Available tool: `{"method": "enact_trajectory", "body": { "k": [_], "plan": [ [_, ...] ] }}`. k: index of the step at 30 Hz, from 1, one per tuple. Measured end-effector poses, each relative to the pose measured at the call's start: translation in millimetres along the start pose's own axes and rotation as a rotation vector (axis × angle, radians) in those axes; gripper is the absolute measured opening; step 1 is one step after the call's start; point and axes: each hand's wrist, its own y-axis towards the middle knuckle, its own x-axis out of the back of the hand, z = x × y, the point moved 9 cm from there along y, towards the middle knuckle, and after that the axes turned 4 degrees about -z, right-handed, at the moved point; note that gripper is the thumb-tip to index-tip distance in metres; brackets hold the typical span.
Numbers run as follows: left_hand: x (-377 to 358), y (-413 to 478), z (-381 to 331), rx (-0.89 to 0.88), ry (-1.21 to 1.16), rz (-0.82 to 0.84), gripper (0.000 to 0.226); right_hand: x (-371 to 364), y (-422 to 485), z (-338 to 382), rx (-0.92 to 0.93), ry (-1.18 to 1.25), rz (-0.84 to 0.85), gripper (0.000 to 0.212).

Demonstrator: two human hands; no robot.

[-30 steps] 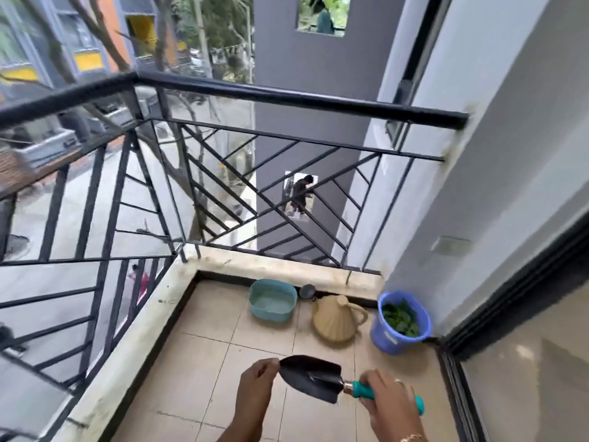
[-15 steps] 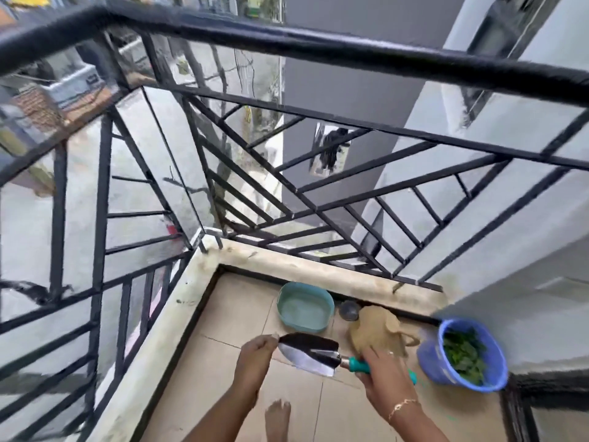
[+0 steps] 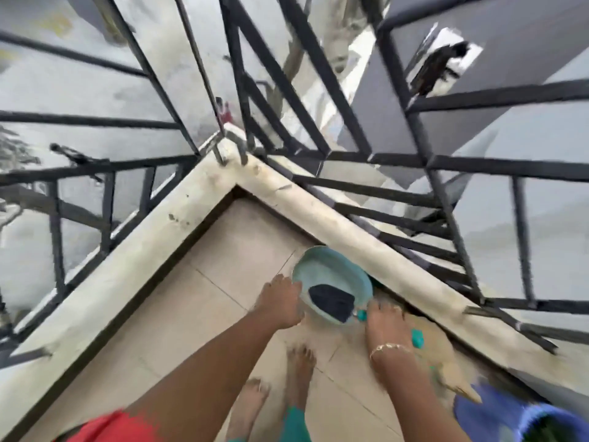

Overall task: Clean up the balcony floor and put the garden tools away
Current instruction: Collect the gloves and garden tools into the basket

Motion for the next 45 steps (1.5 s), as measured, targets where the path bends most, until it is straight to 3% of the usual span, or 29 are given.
{"method": "enact_trajectory", "body": {
  "k": [3, 6, 14, 25, 32, 36, 40, 45],
  "plan": [
    [-61.3, 58.4, 9.8, -0.128, 0.297, 0.054, 0.070, -46.0, 71.8, 11.8, -0.048, -0.025, 0.007, 0.034],
    [-112.2, 102.0, 18.4, -0.212, 0.445, 0.094, 0.074, -100.1, 129.9, 22.4, -0.080, -0.012, 0.083, 0.034],
    [-186.5, 169.5, 22.8, -0.333, 0.499, 0.032, 0.071, -205.6, 221.7, 19.3, -0.067, 0.090, 0.073, 0.036],
    [-208.0, 174.1, 28.6, -0.292, 0.553, -0.024, 0.076, -230.1, 241.7, 18.2, -0.033, 0.120, -0.016, 0.038],
    [-153.0, 120.3, 16.2, -0.230, 0.448, -0.058, 0.075, -156.0, 171.1, 24.4, 0.118, 0.119, -0.126, 0.041],
    [-98.8, 35.2, 17.3, -0.160, 0.405, -0.168, 0.070, -81.9, 78.5, 27.0, 0.215, 0.179, -0.224, 0.043],
    [-56.0, -63.9, 26.2, -0.085, 0.265, -0.109, 0.073, -8.4, -18.3, 24.4, 0.237, 0.180, -0.253, 0.048],
    [15.6, -187.7, 25.4, -0.068, 0.210, -0.224, 0.069, 80.7, -126.2, 35.6, 0.322, 0.162, -0.334, 0.047]
  ]
}}
